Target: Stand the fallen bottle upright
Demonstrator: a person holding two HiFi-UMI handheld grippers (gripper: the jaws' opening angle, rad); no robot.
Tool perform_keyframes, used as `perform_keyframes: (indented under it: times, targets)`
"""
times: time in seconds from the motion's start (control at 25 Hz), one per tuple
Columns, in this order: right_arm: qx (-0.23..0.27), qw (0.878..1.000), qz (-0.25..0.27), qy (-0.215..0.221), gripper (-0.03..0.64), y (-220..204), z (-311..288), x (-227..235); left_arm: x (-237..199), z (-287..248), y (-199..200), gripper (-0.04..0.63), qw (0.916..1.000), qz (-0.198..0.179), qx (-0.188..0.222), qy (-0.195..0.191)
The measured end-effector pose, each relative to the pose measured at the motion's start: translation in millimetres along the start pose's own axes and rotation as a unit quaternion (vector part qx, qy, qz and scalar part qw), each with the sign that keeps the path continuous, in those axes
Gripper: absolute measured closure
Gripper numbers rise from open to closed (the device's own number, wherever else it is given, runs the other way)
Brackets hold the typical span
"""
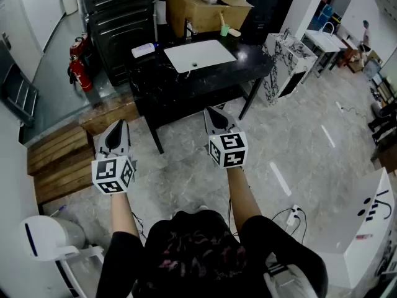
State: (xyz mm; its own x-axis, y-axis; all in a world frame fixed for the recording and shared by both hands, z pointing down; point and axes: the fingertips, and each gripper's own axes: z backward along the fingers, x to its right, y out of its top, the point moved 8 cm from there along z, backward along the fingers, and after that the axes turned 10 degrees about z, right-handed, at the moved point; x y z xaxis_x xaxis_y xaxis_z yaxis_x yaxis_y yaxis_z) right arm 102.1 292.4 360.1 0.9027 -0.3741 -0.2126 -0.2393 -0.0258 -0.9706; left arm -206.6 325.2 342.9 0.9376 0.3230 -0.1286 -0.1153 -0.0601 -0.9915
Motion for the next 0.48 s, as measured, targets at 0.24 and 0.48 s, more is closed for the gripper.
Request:
perform_keyframes:
  times: [0.24,0.48]
  targets:
    - [-0.007,1.0,0.008,-0.002,0.604,-5.2,0.3,0.5,2.9,0.8,-2.3,0.58,1.0,0.005,0.0,0.003]
    - [-0.01,1.0,0.008,0.003,0.604,-10.8,-0.4,-3.7,5.6,0.1,-4.8,0.58,1.0,0.007,-0.002,0.002]
